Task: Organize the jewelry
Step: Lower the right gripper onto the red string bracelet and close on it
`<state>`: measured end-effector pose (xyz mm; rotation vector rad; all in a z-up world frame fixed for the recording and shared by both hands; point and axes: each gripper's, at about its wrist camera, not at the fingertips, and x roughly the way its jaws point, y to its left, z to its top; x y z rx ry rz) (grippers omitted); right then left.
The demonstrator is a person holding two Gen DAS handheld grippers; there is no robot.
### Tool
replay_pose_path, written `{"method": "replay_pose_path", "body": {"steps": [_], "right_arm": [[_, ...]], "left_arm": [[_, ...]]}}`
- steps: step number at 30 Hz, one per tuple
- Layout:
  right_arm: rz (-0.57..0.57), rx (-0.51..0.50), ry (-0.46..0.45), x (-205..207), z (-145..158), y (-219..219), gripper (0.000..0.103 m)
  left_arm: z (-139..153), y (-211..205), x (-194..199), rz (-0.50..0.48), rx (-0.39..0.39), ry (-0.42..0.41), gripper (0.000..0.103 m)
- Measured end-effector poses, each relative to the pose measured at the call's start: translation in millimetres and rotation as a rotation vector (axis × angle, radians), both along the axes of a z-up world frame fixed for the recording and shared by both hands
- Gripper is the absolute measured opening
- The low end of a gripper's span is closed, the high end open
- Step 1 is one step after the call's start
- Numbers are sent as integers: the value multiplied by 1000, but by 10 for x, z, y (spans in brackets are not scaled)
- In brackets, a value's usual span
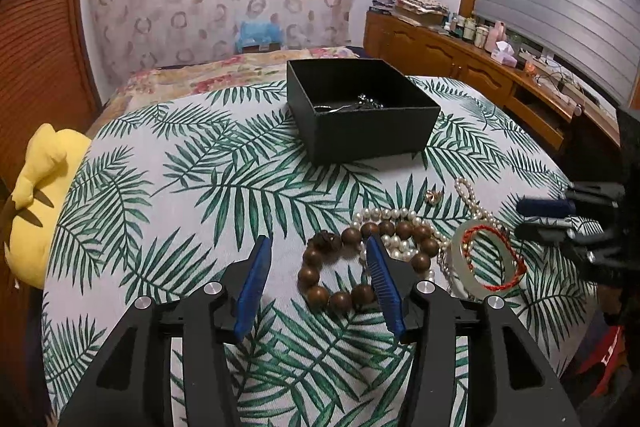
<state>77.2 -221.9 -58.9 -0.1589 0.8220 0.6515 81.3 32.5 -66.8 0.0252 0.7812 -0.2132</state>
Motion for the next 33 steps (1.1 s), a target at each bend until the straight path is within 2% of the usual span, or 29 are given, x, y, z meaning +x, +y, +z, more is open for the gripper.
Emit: {"method": "replay_pose_path", "body": {"steps": [5, 15, 17, 27, 29, 32, 33], "right_arm": [[21, 14, 42, -145, -82, 60, 33], [11, 63, 120, -85, -150, 24, 33], [0, 50, 113, -56, -141, 35, 28], [-26, 52, 99, 53, -120, 24, 27], [-29, 40, 98, 69, -140, 17, 14], [-33, 37, 88, 77, -138, -12, 3], [-46, 37, 81, 81, -124, -32, 3]], "left_arm": [[-29, 15, -52, 3, 1, 5, 48], [-88, 0, -51, 2, -2, 20, 48], [-96, -17, -46, 1, -5, 22, 48], [-99, -44, -50, 2, 5, 25, 48], [-113, -36, -44, 3, 5, 30, 48], [-134, -15, -21, 3, 5, 38, 48], [-142, -5, -13, 1, 5, 40, 48]]}}
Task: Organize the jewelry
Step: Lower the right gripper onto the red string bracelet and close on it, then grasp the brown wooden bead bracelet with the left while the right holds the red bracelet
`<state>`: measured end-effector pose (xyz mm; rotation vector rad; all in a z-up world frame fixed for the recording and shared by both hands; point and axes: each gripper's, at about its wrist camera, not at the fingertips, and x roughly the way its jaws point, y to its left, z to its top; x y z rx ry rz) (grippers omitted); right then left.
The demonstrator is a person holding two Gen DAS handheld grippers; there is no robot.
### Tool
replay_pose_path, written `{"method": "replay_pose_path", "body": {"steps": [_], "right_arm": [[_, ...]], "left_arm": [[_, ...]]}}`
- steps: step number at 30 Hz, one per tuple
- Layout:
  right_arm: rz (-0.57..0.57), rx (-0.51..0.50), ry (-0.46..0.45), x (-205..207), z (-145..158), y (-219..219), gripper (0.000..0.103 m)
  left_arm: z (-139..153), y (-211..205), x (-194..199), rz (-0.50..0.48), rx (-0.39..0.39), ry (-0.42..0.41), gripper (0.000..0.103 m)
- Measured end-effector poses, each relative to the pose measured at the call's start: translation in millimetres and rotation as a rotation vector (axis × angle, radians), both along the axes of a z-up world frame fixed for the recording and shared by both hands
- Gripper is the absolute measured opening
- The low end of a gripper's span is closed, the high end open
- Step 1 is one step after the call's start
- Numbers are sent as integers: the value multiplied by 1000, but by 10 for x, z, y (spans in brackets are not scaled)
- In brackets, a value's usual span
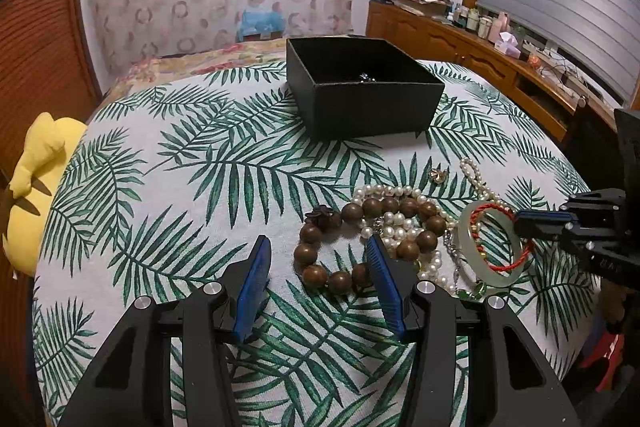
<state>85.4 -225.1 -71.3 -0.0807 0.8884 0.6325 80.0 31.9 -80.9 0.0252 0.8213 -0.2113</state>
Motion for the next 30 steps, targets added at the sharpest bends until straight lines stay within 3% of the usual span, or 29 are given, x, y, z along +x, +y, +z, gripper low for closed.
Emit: {"method": "replay_pose_path", "body": {"steps": [6, 8, 15, 18, 19, 24, 30], "right_arm": [[-21, 15, -55, 4, 106, -59, 3], [-21, 12, -75, 0, 150, -60, 3], [-18, 10, -111, -13, 225, -86, 3], [-17, 14, -112, -2, 241, -93, 3], [-15, 15, -115, 3, 249, -91, 3], [-7, 14, -134, 33, 321, -80, 3], [10, 14, -173, 135, 479, -33, 3]], "left_arm": [[-26, 54, 92, -9, -14, 13, 47], [-28, 75, 132, -15, -26, 21, 38], [-115, 29, 236, -19, -10, 44, 37], [-123, 11, 257, -19, 7, 38, 24], [-127, 0, 263, -22, 15, 37, 13], [-32, -27, 212, -31, 13, -3, 12], [283, -80, 106, -47, -14, -91, 12]]}}
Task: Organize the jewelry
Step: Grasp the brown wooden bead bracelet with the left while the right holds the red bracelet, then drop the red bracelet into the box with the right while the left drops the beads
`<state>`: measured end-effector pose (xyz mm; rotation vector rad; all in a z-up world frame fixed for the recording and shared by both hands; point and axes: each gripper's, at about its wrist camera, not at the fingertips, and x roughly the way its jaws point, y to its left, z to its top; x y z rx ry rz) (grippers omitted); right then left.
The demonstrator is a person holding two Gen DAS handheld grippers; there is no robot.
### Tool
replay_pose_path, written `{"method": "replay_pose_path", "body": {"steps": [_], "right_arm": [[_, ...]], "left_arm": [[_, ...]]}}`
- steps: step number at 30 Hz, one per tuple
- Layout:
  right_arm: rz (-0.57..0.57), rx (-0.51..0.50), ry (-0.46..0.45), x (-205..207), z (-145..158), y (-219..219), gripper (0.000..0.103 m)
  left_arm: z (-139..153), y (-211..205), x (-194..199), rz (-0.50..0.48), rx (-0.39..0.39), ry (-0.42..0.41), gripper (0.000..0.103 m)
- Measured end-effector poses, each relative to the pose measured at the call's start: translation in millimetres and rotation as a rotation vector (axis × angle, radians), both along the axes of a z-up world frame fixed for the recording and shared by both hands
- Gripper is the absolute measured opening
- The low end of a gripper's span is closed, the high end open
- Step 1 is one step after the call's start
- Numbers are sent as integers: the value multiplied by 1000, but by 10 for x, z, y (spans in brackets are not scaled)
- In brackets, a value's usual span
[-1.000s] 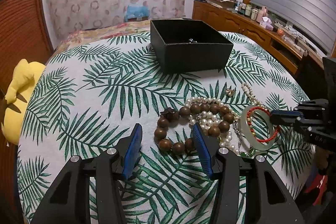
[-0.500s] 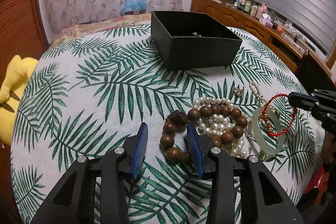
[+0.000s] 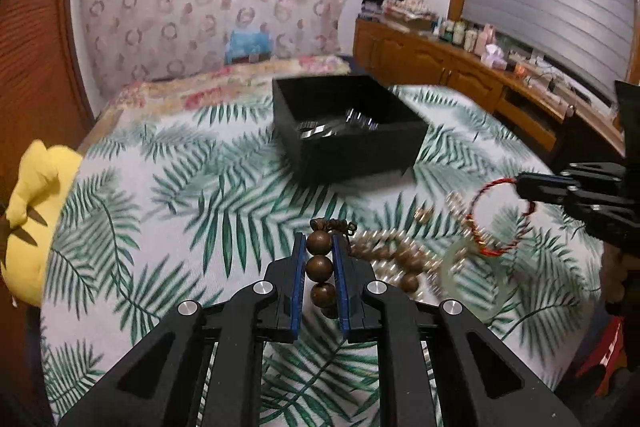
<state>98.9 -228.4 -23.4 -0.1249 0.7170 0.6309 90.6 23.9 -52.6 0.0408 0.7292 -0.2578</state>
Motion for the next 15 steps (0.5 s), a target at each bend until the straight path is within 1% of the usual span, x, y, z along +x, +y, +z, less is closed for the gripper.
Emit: {"method": "replay_pose_path", "body": {"steps": [4, 12, 15], "right_arm": [[15, -9, -21, 100, 68, 52, 3], [25, 2, -42, 354, 209, 77, 3], [44, 5, -60, 461, 317, 107, 3]], "left_arm": [[162, -68, 3, -23, -4, -36, 12], [511, -144, 89, -46, -47, -101, 12], [646, -187, 161, -52, -30, -126, 12]]}}
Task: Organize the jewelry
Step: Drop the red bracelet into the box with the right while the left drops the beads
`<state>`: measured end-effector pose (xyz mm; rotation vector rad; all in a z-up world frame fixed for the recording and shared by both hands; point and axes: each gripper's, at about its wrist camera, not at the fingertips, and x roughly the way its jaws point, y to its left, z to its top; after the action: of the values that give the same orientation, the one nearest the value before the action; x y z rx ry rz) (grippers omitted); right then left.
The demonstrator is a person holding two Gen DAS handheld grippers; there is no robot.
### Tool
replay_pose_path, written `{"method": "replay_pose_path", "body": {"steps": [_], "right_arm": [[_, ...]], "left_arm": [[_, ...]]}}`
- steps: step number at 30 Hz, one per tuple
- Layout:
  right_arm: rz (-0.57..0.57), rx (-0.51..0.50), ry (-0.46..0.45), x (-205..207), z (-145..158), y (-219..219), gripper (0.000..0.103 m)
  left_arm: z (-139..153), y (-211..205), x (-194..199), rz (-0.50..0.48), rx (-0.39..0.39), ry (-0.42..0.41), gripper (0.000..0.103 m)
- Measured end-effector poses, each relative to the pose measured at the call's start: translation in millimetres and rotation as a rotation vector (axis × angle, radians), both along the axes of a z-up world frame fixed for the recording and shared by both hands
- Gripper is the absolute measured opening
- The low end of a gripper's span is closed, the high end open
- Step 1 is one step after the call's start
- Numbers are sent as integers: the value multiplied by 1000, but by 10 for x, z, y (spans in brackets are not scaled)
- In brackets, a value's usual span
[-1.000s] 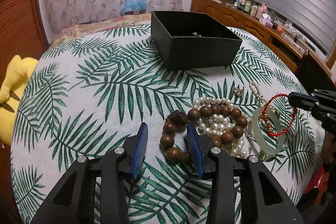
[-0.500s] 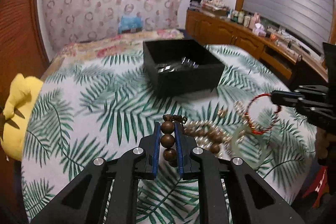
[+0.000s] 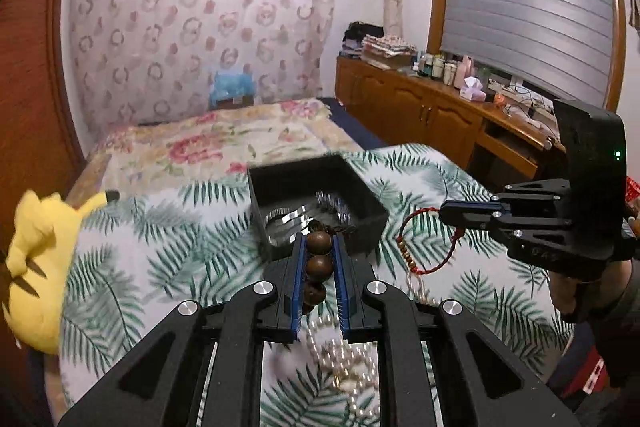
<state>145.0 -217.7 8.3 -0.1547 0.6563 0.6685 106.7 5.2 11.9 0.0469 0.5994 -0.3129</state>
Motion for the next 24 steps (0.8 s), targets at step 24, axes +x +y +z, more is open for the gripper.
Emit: {"method": "replay_pose_path", "body": {"steps": [24], "right_arm": [[73, 6, 81, 999, -200, 542, 7]], "left_arm": [[215, 9, 997, 45, 79, -20, 12]]}}
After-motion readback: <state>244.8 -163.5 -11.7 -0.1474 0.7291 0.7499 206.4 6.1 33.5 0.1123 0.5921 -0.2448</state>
